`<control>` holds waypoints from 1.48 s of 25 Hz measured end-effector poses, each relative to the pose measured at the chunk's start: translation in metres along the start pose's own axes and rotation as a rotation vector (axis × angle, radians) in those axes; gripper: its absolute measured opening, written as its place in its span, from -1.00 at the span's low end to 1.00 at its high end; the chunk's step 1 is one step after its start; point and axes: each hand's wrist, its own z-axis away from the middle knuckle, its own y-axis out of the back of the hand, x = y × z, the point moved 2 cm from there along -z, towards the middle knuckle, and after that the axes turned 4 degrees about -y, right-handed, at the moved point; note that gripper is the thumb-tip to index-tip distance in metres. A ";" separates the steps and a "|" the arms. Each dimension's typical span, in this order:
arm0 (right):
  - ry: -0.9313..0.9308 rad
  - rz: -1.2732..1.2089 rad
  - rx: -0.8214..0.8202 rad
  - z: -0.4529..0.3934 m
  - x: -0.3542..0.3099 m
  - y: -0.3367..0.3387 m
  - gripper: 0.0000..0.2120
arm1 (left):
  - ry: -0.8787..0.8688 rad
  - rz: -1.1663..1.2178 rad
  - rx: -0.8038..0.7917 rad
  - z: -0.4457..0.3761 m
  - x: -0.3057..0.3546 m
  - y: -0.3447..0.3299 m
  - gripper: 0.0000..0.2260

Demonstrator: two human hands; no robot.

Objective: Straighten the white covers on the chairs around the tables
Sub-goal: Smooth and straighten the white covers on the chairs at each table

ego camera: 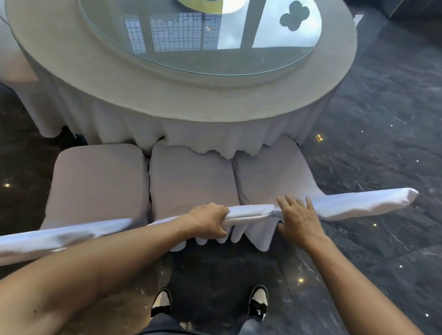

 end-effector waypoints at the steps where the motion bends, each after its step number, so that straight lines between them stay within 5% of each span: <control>1: -0.031 0.035 -0.003 -0.003 0.024 -0.002 -0.38 | 0.020 -0.008 0.012 -0.011 0.011 -0.002 -0.73; 9: 0.053 0.238 -0.130 -0.032 0.165 -0.014 -0.73 | 0.258 -0.105 0.099 -0.076 0.095 -0.015 -0.71; 20: 0.172 0.267 -0.125 -0.058 0.145 -0.010 -0.83 | 0.459 -0.105 0.241 -0.080 0.097 -0.022 -0.56; 29: 0.143 0.248 -0.144 -0.057 0.142 0.001 -0.81 | 0.386 -0.095 0.176 -0.081 0.093 -0.017 -0.63; 32: 0.155 0.139 -0.319 -0.064 0.142 0.008 -0.71 | 0.326 0.013 0.061 -0.080 0.087 -0.003 -0.69; 35: 0.118 -0.128 -0.581 -0.075 0.130 0.028 -0.43 | 0.315 0.131 0.010 -0.078 0.076 0.017 -0.51; 37: 0.135 -0.222 -0.571 -0.083 0.115 0.040 -0.37 | 0.335 0.144 0.039 -0.073 0.070 0.027 -0.36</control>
